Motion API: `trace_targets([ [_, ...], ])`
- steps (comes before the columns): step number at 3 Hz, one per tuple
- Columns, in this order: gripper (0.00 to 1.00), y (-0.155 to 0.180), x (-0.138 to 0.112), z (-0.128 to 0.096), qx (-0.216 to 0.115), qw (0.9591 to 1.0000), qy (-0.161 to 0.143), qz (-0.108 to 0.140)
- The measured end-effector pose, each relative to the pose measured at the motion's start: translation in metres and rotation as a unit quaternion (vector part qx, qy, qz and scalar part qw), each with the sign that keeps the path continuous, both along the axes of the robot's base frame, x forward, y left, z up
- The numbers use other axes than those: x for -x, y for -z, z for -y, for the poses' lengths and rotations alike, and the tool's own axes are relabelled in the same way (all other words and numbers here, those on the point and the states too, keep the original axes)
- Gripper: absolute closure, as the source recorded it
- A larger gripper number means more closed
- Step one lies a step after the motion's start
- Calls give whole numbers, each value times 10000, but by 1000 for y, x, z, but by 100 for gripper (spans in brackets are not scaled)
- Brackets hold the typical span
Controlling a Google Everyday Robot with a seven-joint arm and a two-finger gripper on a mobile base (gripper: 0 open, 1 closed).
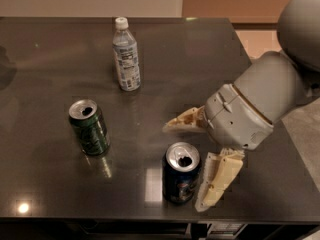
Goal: Move pepsi can near blue plastic bottle
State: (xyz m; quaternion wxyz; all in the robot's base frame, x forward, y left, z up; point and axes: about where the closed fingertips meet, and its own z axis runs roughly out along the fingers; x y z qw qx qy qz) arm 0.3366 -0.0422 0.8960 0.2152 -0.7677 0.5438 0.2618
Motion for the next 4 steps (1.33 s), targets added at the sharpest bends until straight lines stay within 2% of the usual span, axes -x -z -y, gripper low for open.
trace_targets([
  [2,64,-2,-1,-3,-16,10000,6,-3],
  [3,87,-10,-25,2,62,9995,310,40],
  [4,100,-19,-72,9,209,9965,797,109],
])
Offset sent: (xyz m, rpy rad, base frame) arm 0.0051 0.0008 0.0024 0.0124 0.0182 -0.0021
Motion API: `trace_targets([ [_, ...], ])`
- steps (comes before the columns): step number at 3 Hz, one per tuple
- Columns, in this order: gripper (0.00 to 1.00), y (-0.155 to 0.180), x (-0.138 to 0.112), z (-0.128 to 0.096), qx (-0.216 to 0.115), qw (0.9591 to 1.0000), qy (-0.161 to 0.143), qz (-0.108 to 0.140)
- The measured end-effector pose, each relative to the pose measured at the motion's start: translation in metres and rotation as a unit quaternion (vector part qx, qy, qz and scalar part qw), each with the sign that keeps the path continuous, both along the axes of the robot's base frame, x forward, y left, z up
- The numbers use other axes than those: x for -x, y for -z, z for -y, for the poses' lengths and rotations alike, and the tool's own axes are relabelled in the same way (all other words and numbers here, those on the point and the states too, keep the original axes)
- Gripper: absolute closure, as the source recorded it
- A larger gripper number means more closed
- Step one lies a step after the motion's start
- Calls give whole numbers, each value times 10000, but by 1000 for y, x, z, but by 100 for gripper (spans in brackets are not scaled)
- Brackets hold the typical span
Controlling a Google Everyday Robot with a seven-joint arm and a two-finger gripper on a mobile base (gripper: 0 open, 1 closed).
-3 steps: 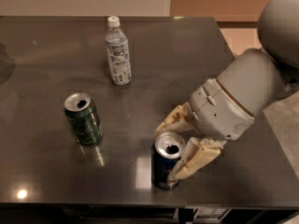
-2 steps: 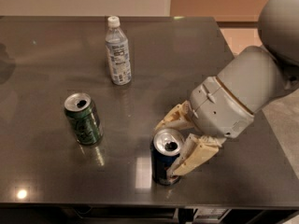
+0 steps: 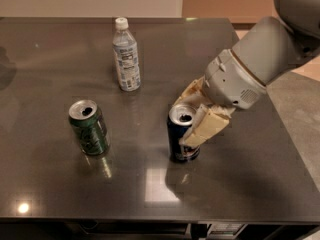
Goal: Move pepsi can near blue plastic bottle
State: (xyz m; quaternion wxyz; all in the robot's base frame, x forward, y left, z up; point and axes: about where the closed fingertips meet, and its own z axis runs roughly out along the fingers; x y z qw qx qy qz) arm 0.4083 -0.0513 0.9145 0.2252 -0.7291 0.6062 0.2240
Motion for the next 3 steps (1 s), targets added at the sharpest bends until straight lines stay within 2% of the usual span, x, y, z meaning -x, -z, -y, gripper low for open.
trace_targets([
  [1,100,-4,-52,7,45,9986,530,-14],
  [2,100,-3,-102,9,-40,9956,931,-68],
  [3,100,-2,-147,4,-278,9919,1232,-115],
])
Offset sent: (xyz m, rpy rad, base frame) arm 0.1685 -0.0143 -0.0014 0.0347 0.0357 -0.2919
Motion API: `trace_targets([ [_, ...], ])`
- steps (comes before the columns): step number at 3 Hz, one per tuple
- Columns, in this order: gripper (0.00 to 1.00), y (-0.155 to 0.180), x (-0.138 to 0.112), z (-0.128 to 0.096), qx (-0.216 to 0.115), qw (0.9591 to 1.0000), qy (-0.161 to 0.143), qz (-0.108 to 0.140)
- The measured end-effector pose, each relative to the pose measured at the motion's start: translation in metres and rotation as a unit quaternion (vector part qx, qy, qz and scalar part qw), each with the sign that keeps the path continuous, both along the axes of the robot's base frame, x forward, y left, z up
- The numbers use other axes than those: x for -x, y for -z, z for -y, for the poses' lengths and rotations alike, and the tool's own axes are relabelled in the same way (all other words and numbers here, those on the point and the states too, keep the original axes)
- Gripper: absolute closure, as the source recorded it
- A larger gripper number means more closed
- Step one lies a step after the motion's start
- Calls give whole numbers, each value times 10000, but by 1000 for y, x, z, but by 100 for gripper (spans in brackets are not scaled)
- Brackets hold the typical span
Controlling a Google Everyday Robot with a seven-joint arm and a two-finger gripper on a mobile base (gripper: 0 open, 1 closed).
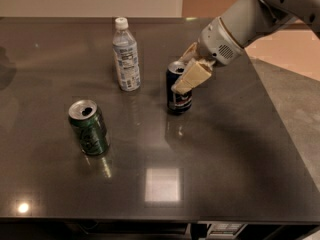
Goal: Move pepsi can near blue plastic bottle
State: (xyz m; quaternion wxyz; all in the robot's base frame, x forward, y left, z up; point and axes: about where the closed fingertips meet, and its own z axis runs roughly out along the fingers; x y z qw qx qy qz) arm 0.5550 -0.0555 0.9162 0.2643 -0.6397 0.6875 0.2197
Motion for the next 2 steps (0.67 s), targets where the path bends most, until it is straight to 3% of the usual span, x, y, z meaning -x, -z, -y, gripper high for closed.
trace_targets([
  [2,100,4,-52,-25,-324,9994,127,-77],
])
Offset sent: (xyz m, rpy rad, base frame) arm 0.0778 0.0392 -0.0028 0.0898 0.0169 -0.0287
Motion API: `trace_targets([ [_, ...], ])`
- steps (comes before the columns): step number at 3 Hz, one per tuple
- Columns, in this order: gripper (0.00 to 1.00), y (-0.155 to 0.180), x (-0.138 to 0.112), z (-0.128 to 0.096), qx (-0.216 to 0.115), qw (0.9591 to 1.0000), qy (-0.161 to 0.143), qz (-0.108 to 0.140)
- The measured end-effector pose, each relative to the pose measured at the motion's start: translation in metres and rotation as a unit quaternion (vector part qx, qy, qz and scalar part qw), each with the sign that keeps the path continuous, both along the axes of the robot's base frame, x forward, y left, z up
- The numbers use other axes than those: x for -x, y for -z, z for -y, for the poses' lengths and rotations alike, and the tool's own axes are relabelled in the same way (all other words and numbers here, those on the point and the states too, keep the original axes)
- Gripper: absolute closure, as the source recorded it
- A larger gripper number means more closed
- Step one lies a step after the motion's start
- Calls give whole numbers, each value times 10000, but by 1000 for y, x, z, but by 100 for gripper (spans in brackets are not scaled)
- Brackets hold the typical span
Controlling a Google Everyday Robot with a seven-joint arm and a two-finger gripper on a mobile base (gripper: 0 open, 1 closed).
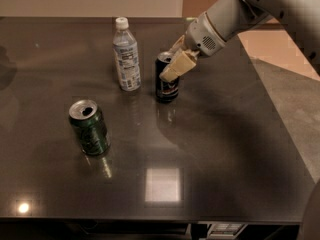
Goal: Move pepsi can near blue plastic bottle
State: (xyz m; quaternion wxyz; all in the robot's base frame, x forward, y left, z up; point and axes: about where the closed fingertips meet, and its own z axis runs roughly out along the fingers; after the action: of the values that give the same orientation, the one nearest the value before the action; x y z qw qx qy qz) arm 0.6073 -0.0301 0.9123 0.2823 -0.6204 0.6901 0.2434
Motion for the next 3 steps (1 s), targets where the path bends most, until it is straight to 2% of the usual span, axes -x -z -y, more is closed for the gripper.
trace_targets([
  [2,100,7,-23,-23,-26,9999,-96,-45],
  [3,83,9,-28,-28,-20,9999,-100,2],
])
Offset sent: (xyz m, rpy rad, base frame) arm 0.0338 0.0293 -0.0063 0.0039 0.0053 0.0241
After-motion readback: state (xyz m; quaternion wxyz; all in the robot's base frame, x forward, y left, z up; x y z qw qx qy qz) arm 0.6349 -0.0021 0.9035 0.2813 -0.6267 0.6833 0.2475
